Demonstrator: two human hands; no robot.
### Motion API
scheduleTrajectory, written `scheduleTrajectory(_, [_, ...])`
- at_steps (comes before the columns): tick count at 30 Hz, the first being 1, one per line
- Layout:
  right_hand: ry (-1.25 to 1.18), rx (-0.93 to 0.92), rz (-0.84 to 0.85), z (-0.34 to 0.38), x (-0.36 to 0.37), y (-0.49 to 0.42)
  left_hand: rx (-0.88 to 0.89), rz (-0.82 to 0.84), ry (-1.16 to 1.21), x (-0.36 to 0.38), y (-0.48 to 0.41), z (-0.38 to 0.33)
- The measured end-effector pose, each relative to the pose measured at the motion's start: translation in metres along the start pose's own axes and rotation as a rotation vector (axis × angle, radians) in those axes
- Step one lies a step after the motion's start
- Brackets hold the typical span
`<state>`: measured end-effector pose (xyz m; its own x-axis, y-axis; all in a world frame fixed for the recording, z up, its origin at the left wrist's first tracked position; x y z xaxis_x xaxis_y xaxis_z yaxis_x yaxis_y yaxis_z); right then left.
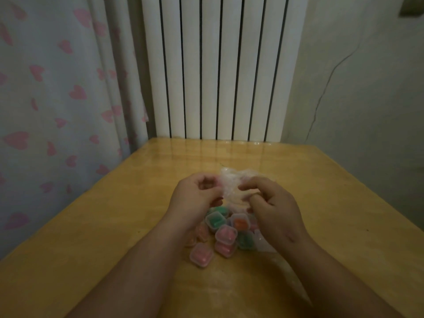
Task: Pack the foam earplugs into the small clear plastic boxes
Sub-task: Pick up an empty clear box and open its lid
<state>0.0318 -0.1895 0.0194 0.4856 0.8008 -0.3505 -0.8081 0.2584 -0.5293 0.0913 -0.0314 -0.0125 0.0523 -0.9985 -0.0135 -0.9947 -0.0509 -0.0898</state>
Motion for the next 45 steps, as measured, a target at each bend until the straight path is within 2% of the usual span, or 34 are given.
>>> scheduleTrajectory(5, [0.236, -0.012, -0.084, 0.002, -0.015, -0.004, 0.152, -0.028, -0.056, -0.002, 0.004, -0.014])
scheduleTrajectory(9, [0.287, -0.047, -0.069, 0.003, -0.014, -0.005, 0.228, -0.037, -0.098, -0.002, 0.007, -0.021])
scheduleTrajectory(20, [-0.029, 0.017, 0.088, -0.001, 0.005, -0.004, 0.186, 0.031, -0.051, 0.005, 0.003, -0.016])
scheduleTrajectory(28, [-0.021, 0.035, 0.055, -0.005, 0.001, -0.006, 0.213, 0.091, -0.129, 0.013, 0.003, -0.012])
scheduleTrajectory(35, [-0.177, 0.161, 0.055, -0.014, 0.005, -0.005, 0.212, 0.123, -0.125, 0.015, 0.001, -0.008])
scheduleTrajectory(45, [-0.193, 0.249, 0.075, -0.021, 0.007, -0.002, 0.220, 0.149, -0.099, 0.017, 0.005, -0.012])
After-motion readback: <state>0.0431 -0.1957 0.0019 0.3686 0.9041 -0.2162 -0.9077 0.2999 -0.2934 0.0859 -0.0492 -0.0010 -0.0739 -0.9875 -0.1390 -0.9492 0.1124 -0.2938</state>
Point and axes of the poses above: each hand's wrist, its own y-axis away from the middle knuckle, its own x-axis out of the palm, z = x × y, the point moved 10 cm from there along -y, towards the middle knuckle, and after that the axes turned 7 degrees about -z, right-handed, at the moved point
